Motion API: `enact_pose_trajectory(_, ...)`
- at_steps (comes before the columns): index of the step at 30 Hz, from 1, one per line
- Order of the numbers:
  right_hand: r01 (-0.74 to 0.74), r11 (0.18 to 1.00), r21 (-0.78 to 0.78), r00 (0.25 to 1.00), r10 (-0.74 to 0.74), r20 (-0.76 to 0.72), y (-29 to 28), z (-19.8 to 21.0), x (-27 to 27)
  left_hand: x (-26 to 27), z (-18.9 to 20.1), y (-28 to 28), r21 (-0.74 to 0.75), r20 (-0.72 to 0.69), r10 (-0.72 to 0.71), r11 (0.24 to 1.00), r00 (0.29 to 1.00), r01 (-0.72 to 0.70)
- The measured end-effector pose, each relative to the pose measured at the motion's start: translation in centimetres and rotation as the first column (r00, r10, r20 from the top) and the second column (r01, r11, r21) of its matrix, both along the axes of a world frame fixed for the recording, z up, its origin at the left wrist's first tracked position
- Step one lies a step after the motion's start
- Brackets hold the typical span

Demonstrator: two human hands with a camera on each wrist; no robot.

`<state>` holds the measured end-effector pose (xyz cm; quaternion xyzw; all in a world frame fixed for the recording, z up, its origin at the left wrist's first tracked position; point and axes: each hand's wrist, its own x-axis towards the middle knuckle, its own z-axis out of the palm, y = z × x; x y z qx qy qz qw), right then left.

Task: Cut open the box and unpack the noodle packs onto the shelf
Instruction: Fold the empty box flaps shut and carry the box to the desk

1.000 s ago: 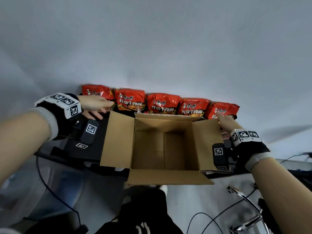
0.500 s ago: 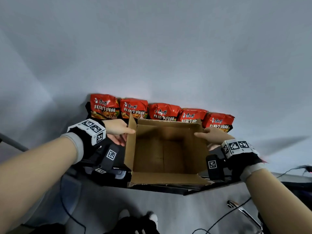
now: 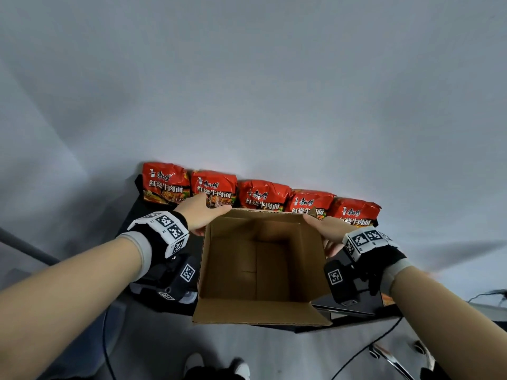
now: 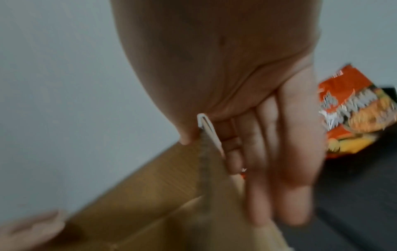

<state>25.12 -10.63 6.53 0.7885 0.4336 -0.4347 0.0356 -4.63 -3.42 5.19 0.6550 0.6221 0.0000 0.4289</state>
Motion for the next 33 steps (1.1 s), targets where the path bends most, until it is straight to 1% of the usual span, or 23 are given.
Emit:
enact_pose_trajectory(2,-0.024,1.000,0.009,1.000,0.024,-0.003,-0.1,0.0,0.4,-0.2,0.0,0.6,0.042,0.069,-0.006,0.999,0.998,0.004)
enact_pose_trajectory(3,-0.038,0.999,0.017,0.999,0.039,-0.009,-0.2,0.0,0.6,-0.3,0.1,0.8,0.052,0.075,-0.014,0.999,0.997,0.010)
enact_pose_trajectory(7,-0.066,0.997,0.035,0.997,0.067,-0.038,-0.5,-0.7,0.7,0.6,0.4,1.6,0.162,-0.021,-0.043,0.986,0.999,0.046)
enact_pose_trajectory(9,-0.054,0.997,0.053,0.998,0.057,-0.041,-0.4,-0.8,0.7,1.4,0.4,1.9,0.151,-0.054,-0.027,0.988,0.998,0.035)
enact_pose_trajectory(11,-0.045,0.996,0.073,0.998,0.049,-0.048,-0.3,-0.9,0.7,2.1,0.3,2.3,0.090,-0.052,-0.015,0.996,0.999,0.020)
enact_pose_trajectory(12,-0.037,0.996,0.083,0.997,0.043,-0.067,-0.2,-1.0,0.6,2.4,0.1,2.5,0.045,-0.024,-0.007,0.999,1.000,0.008)
enact_pose_trajectory(14,-0.012,0.995,0.095,0.990,0.025,-0.138,-0.2,-1.1,0.3,3.1,-0.2,2.6,-0.085,0.080,0.032,0.996,0.996,-0.025)
enact_pose_trajectory(16,0.015,0.996,0.091,0.967,0.009,-0.254,-0.3,-1.2,-0.3,3.6,-0.4,2.4,-0.229,0.177,0.044,0.974,0.983,-0.002)
enact_pose_trajectory(17,0.025,0.997,0.078,0.946,0.001,-0.323,-0.3,-1.4,-0.6,3.7,-0.5,2.3,-0.274,0.193,0.012,0.961,0.981,0.042)
enact_pose_trajectory(19,0.006,1.000,0.026,0.909,0.006,-0.417,-0.4,-2.0,-1.3,3.3,-0.6,1.9,-0.307,0.193,-0.109,0.937,0.975,0.165)
enact_pose_trajectory(22,-0.064,0.997,-0.045,0.899,0.038,-0.437,-0.6,-3.0,-1.6,1.6,-0.9,1.8,-0.307,0.193,-0.286,0.891,0.939,0.335)
enact_pose_trajectory(25,-0.107,0.992,-0.068,0.879,0.063,-0.473,-1.0,-4.0,-1.2,-0.8,-1.8,1.8,-0.263,0.190,-0.402,0.858,0.895,0.441)
enact_pose_trajectory(27,-0.109,0.993,-0.044,0.866,0.073,-0.494,-1.5,-4.5,-0.9,-2.1,-2.4,1.4,-0.238,0.165,-0.454,0.844,0.876,0.482)
enact_pose_trajectory(30,-0.156,0.987,0.036,0.863,0.154,-0.480,-2.5,-4.4,-0.2,-2.6,-2.7,0.5,-0.197,0.111,-0.512,0.829,0.852,0.524)
enact_pose_trajectory(32,-0.230,0.972,0.056,0.851,0.229,-0.473,-3.5,-4.0,0.6,-2.4,-2.8,-0.2,-0.165,0.080,-0.527,0.830,0.846,0.532)
enact_pose_trajectory(33,-0.298,0.952,0.072,0.840,0.297,-0.454,-4.2,-3.8,1.2,-2.4,-2.8,-0.4,-0.153,0.077,-0.521,0.837,0.850,0.526)
